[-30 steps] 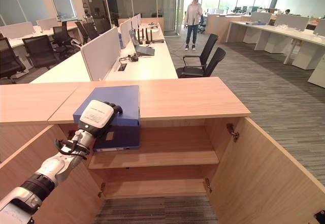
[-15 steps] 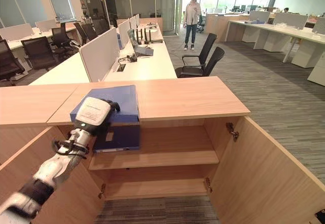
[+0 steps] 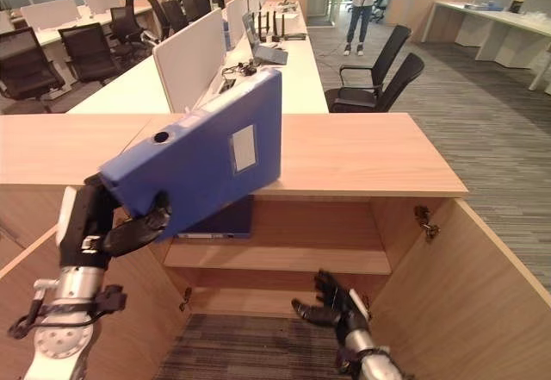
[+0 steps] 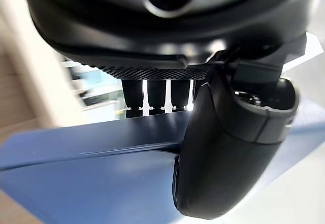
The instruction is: Put the empty folder in the office cabinet
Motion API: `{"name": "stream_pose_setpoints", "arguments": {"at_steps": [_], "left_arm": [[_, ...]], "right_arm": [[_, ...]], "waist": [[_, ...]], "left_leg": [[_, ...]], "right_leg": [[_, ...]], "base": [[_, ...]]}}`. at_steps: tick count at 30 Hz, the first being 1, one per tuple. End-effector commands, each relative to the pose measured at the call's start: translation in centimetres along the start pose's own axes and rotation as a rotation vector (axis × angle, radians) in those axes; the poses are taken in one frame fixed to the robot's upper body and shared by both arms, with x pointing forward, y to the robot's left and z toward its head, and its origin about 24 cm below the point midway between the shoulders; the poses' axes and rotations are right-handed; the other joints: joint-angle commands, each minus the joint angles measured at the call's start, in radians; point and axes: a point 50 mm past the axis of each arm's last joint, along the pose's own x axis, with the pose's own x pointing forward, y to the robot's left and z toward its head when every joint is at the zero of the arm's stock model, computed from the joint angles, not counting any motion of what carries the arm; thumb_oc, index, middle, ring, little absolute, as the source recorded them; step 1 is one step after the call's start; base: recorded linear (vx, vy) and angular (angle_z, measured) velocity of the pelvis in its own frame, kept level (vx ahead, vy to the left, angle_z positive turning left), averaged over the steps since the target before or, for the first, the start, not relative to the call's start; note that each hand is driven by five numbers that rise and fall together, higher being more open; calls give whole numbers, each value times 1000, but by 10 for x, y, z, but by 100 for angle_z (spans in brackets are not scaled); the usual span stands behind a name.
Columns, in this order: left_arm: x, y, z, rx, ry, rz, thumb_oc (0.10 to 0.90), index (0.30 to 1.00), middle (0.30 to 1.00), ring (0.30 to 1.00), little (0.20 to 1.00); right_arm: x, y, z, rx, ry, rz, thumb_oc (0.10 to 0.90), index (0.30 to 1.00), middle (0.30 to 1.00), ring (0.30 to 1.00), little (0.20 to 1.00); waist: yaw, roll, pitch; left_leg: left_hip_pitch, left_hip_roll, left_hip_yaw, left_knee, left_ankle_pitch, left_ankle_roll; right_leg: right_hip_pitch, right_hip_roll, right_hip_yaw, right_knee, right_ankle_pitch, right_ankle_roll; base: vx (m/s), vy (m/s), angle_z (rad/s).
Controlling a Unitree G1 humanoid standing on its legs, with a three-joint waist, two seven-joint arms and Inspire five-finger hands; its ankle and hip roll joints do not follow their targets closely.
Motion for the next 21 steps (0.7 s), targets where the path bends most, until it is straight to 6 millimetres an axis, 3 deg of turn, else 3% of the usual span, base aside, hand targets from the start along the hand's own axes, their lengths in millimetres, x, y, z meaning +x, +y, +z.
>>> {"name": "stream_pose_setpoints", "arguments": {"at_steps": [1, 4, 10, 16, 21], "left_arm": [[14, 12, 34, -187, -199, 13, 400, 300, 300, 300, 300], [12, 18, 34, -339, -213, 26, 400, 300, 300, 300, 300], [19, 9, 37, -619, -251, -91, 400, 300, 300, 300, 300], [22, 2, 35, -651, -212, -271, 400, 300, 300, 300, 300], [24, -14, 33, -604, -113, -470, 400, 300, 300, 300, 300]], "right_arm": [[14, -7, 67, -24, -307, 42, 800, 900, 900, 900, 900], [9, -4, 102, -27, -448, 105, 800, 900, 900, 900, 900], [-6, 6, 161, 12, -731, 231, 800, 900, 900, 900, 900], [-17, 9, 200, -3, -918, 288, 800, 900, 900, 900, 900], [-13, 16, 226, -306, -942, 244, 800, 900, 900, 900, 900]], "waist": [[1, -39, -2], [8, -41, -2], [14, -49, -7], [17, -52, -17], [18, -52, -21]], "left_leg": [[6, 30, -30, -5, -71, -51], [4, 31, -31, -5, -69, -50], [7, 32, -32, -5, -69, -48], [11, 33, -30, -5, -72, -48], [14, 31, -28, -5, -71, -48]], "right_leg": [[-1, -44, -39, 6, 14, 60], [-2, -44, -40, 6, 14, 58], [0, -42, -40, 6, 17, 59], [2, -43, -40, 6, 20, 63], [2, -44, -38, 6, 29, 67]], "base": [[0, 0, 0], [0, 0, 0], [0, 0, 0], [0, 0, 0], [0, 0, 0]]}}
